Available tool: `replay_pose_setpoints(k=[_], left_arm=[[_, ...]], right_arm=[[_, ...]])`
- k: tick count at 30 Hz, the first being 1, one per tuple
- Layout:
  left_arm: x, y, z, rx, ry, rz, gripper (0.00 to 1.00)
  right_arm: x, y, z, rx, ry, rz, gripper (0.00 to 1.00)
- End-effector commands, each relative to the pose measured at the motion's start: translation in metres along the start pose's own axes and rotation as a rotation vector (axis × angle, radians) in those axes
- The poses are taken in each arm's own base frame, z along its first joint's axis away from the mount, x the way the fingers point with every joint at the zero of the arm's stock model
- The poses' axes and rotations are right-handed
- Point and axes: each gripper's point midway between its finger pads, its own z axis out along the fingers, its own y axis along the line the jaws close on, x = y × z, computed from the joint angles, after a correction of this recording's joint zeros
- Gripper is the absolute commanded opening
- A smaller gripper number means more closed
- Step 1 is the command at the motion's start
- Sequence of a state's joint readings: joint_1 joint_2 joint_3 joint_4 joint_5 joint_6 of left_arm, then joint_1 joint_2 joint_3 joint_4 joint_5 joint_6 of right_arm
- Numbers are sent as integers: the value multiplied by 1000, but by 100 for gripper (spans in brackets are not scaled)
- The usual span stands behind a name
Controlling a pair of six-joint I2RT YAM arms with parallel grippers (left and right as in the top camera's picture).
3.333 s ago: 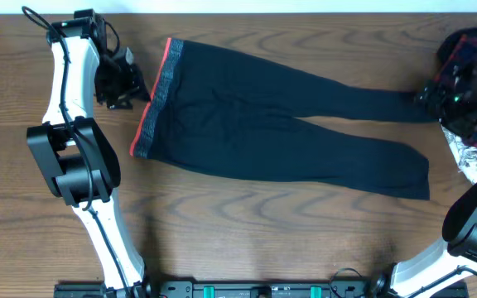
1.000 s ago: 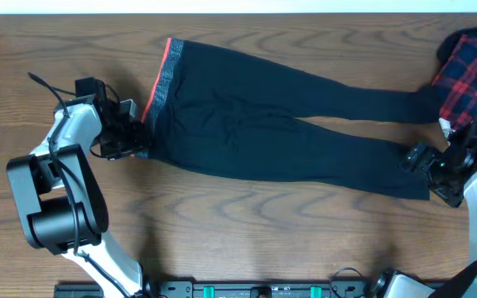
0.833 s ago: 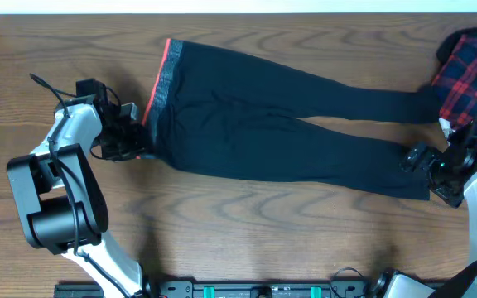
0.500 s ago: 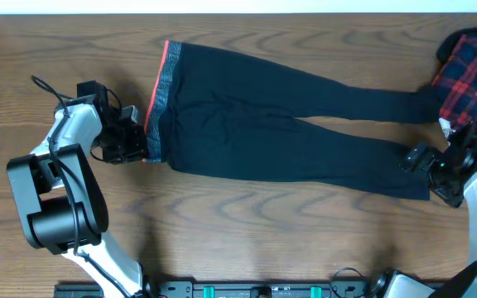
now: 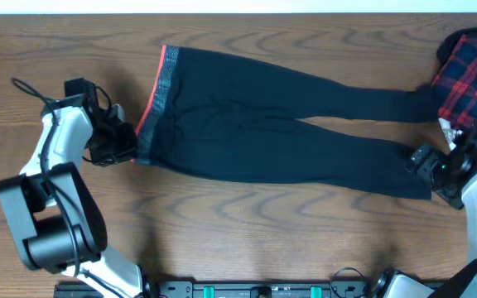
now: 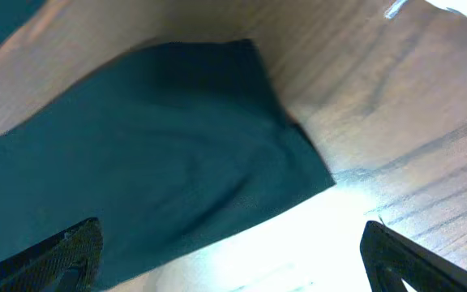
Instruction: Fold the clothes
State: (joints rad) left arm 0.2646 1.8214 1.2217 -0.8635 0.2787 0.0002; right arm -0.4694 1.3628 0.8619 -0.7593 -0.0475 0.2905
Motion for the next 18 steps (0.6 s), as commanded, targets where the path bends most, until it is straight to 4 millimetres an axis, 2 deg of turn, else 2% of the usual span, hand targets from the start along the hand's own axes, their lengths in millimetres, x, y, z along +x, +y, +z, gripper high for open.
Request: replay_pose_setpoints(k=[1, 6, 10, 14, 18], left_arm=[[-2, 16, -8, -74, -23, -60, 6], [-2, 17, -8, -81, -24, -74, 6], [-2, 17, -8, -81, -24, -74, 6], [-2, 17, -8, -81, -24, -74, 6], [-2, 17, -8, -81, -24, -74, 6]], right_arm=[[4, -16, 9, 28, -18, 64, 99], [4, -32, 22, 27, -47, 113, 99], [4, -31, 28, -24, -52, 89, 92], [14, -34, 40, -15, -11, 95, 82], [27, -35, 56, -21, 34, 99, 76]])
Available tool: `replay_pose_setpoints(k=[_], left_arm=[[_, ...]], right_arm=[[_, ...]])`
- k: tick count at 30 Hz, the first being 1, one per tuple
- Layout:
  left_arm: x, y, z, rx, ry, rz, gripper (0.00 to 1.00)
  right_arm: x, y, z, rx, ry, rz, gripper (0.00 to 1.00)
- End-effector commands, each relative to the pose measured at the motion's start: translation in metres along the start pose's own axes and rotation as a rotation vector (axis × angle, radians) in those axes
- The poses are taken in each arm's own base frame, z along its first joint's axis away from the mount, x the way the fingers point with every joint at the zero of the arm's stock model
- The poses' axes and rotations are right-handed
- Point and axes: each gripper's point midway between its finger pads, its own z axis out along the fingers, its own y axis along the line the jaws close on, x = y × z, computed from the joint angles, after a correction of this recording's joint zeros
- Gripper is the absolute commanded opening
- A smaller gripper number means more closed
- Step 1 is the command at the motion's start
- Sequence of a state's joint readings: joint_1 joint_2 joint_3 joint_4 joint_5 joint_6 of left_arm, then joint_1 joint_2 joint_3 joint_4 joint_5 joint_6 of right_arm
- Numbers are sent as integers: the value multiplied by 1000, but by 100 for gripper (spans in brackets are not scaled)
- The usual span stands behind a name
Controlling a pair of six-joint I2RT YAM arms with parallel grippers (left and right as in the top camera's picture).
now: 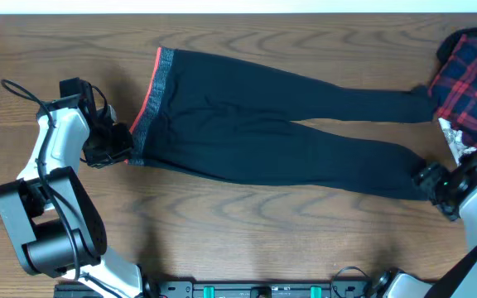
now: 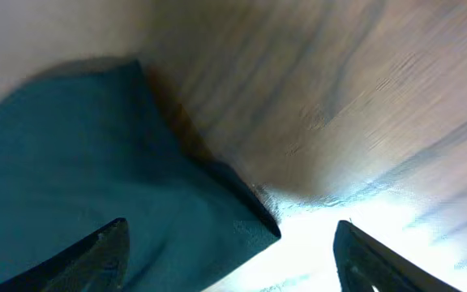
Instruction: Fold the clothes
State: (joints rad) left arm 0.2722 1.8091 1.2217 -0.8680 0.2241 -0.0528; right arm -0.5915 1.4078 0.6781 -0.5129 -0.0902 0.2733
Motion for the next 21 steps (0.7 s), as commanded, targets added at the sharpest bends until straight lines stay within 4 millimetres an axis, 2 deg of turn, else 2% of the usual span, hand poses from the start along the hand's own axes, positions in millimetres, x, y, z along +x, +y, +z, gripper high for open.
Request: replay_pose_setpoints(k=[1, 7, 13, 14, 15, 17, 21], left_arm=[[-2, 6, -4, -27, -10, -15, 6], [-2, 6, -4, -27, -10, -15, 6], [-2, 6, -4, -27, -10, -18, 6], [-2, 6, -4, -27, -10, -18, 6], [-2, 6, -4, -27, -10, -18, 6], [-2, 6, -4, -27, -10, -18, 6], [-2, 6, -4, -27, -10, -18, 6]], right_arm=[[18, -3, 15, -7, 69, 3, 74], [24, -6, 28, -1, 108, -4, 73], [20, -4, 33, -9, 95, -6, 64], [20, -4, 33, -9, 94, -6, 55], [20, -3, 33, -17, 96, -5, 41], [21, 0, 33, -31, 102, -5, 19], [24, 2, 32, -46, 113, -2, 18]])
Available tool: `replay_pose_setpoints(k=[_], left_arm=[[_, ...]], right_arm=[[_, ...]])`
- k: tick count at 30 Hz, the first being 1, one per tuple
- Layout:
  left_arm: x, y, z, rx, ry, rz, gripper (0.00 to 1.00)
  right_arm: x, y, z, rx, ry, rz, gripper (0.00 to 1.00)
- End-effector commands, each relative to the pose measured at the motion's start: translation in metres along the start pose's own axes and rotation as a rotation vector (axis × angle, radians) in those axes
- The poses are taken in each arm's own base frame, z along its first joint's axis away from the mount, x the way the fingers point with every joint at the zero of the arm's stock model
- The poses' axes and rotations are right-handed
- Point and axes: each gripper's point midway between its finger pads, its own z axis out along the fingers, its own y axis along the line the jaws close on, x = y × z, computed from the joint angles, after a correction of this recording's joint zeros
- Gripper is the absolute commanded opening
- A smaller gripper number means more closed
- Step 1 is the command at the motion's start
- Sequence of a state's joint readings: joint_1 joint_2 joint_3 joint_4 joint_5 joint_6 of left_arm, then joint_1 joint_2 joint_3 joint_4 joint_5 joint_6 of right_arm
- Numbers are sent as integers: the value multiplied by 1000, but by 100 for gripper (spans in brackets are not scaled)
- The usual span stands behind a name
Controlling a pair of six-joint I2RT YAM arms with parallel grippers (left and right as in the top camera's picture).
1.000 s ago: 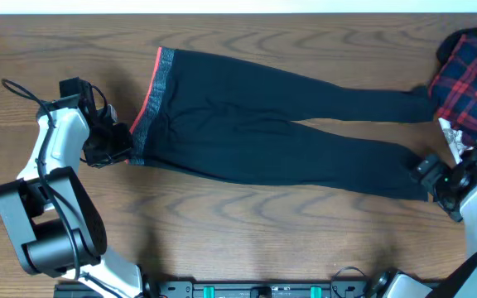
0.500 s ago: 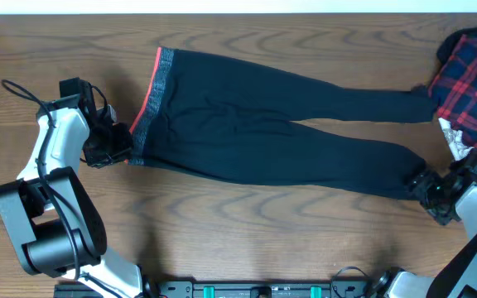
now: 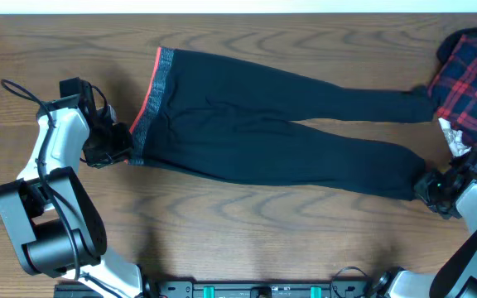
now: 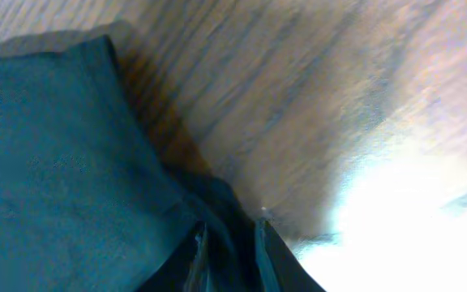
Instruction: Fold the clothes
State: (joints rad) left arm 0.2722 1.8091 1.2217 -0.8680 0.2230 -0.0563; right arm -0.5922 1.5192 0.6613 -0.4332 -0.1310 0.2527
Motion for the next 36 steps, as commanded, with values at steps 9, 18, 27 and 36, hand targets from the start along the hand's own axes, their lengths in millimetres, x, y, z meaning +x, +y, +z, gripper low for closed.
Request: replay_pose_setpoints(k=[9, 18, 27, 36], left_arm=[[3, 6, -4, -27, 7, -41, 6], [2, -1, -46, -12, -105, -23, 6], [2, -8, -87, 3, -237, -2, 6], [14, 0, -86, -34, -192, -25, 6]], right_arm=[[19, 10, 5, -78, 81, 3, 1], [-9, 37, -45, -185, -37, -46, 1], [-30, 48, -107, -210, -225, -73, 1], [-20, 32, -115, -134, -224, -47, 1]])
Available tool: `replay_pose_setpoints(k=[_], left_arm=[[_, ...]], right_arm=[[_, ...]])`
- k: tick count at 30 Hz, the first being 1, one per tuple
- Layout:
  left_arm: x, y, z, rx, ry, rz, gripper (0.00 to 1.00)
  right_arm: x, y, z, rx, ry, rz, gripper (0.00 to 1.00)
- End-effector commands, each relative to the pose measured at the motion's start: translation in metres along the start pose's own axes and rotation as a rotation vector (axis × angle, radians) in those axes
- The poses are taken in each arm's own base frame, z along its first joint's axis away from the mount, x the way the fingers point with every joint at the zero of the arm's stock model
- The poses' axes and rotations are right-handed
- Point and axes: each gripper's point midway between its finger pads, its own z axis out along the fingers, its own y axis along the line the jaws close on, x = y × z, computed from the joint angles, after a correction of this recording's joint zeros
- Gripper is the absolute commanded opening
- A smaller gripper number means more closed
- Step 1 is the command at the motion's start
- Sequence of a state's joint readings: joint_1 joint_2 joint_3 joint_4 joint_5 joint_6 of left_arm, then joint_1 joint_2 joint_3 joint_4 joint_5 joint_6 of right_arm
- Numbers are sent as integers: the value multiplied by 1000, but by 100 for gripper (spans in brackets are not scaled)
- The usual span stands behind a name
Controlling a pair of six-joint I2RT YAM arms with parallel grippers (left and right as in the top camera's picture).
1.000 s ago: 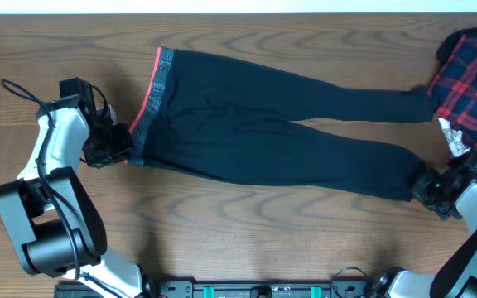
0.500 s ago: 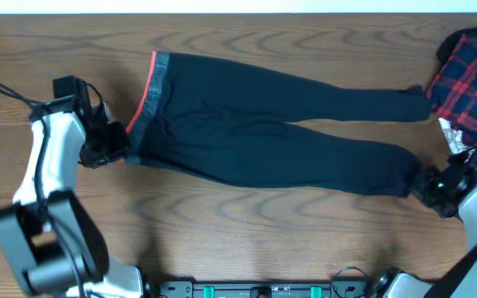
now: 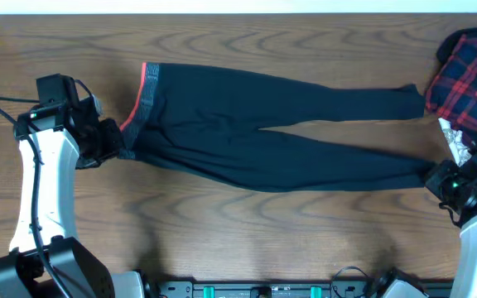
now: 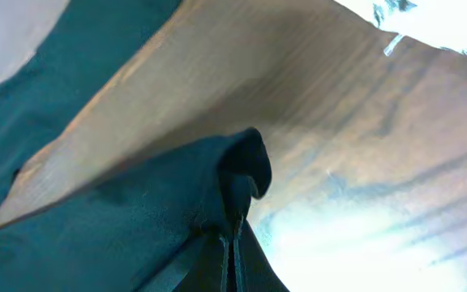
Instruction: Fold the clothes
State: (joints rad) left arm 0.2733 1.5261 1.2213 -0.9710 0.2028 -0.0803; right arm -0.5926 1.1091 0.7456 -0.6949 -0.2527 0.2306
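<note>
Dark teal pants [image 3: 288, 132] lie stretched lengthwise across the wooden table, with the red-edged waistband [image 3: 142, 95] on the left. My left gripper [image 3: 114, 142] is shut on the waistband's near corner. At the right, my right gripper [image 3: 442, 179] is shut on the cuff of the near leg. In the right wrist view the right gripper [image 4: 233, 264] pinches that cuff [image 4: 237, 166], which is bunched and raised off the wood. The far leg [image 4: 71, 89] lies flat beyond it.
A red and blue plaid garment [image 3: 473, 70] is heaped at the far right corner, with a white scrap [image 3: 455, 134] beside it, close to my right arm. The far leg's cuff [image 3: 416, 93] nearly touches the heap. Bare wood table [image 3: 247, 240] runs along the front.
The pants are now pulled tauter and narrower. The waistband has shifted a little left with my left gripper. The near cuff sits further right and is lifted off the table in my right gripper.
My right gripper was open above the near leg's cuff while the left stayed at the waistband corner. It then stood lower, open around the cuff, and then shut on it. Now both ends are held and the pants are stretched between the grippers.
</note>
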Motion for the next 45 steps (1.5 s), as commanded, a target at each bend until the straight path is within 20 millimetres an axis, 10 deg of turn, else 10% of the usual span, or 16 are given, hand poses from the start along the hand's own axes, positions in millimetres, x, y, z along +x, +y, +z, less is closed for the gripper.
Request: replay_pose_setpoints(k=[1, 33, 45], left_arm=[[0, 13, -6, -64, -15, -41, 6], [13, 13, -81, -60, -224, -67, 6], [-24, 9, -78, -37, -332, -81, 6]], right_arm=[[-7, -8, -7, 44, -26, 22, 1], [4, -18, -39, 100, -32, 93, 1], [-22, -11, -36, 81, -65, 80, 1]])
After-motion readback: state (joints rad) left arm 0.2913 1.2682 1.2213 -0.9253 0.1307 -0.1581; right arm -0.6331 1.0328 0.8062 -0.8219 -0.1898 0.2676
